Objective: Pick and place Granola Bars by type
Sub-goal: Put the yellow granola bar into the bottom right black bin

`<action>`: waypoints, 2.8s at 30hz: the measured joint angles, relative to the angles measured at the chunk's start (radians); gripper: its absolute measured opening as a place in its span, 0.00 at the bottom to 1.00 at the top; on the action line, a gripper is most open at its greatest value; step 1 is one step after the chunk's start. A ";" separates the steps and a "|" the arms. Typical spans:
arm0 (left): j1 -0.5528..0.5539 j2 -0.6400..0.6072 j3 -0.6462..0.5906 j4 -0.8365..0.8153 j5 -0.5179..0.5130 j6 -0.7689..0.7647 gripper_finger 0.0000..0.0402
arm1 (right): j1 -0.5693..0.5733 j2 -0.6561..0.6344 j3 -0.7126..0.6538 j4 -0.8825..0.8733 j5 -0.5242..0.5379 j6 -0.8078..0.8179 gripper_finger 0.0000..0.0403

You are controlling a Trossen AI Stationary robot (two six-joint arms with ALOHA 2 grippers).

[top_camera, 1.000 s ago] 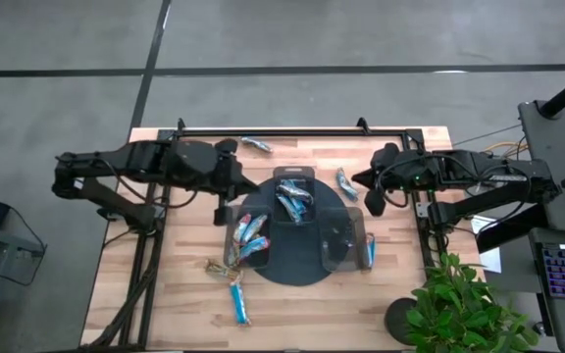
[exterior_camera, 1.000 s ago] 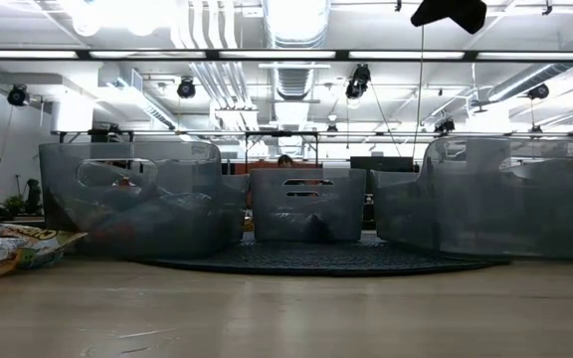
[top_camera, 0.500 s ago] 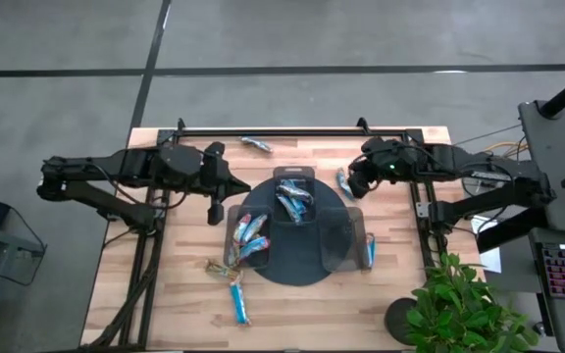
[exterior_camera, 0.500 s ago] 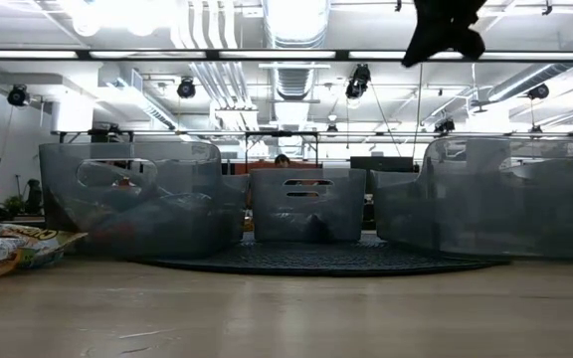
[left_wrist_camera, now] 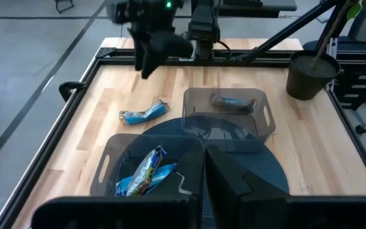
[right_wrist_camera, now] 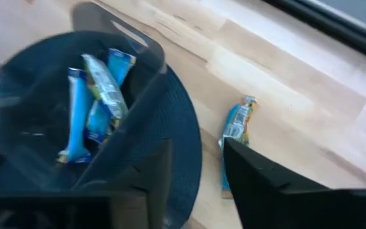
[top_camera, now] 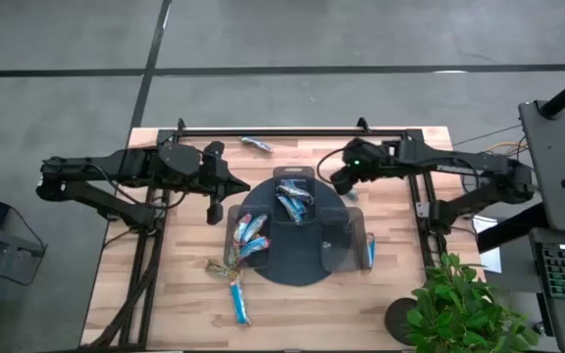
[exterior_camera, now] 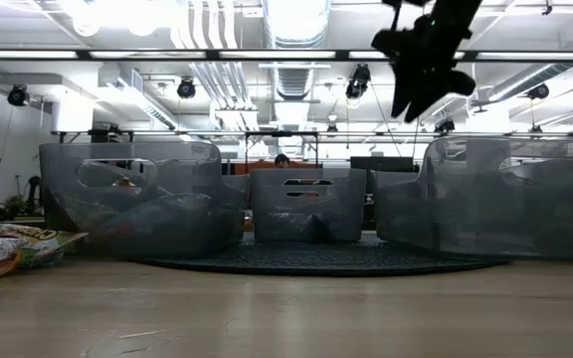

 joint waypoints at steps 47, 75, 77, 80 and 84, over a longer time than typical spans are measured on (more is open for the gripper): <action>0.000 0.000 -0.001 -0.027 0.000 -0.043 0.00 | -0.202 0.493 -0.045 0.123 -0.052 -0.030 0.54; 0.009 0.000 -0.002 -0.027 -0.001 -0.051 0.00 | -0.205 0.395 -0.064 0.143 -0.100 -0.083 0.07; 0.009 0.000 -0.002 -0.027 0.000 -0.051 0.00 | -0.205 0.351 -0.062 0.131 -0.100 -0.083 0.07; 0.009 0.000 -0.002 -0.027 -0.001 -0.049 0.00 | -0.196 0.262 -0.047 0.105 -0.104 -0.083 0.07; 0.009 0.000 -0.002 -0.027 0.000 -0.048 0.00 | -0.151 0.137 -0.028 0.076 -0.148 -0.079 0.07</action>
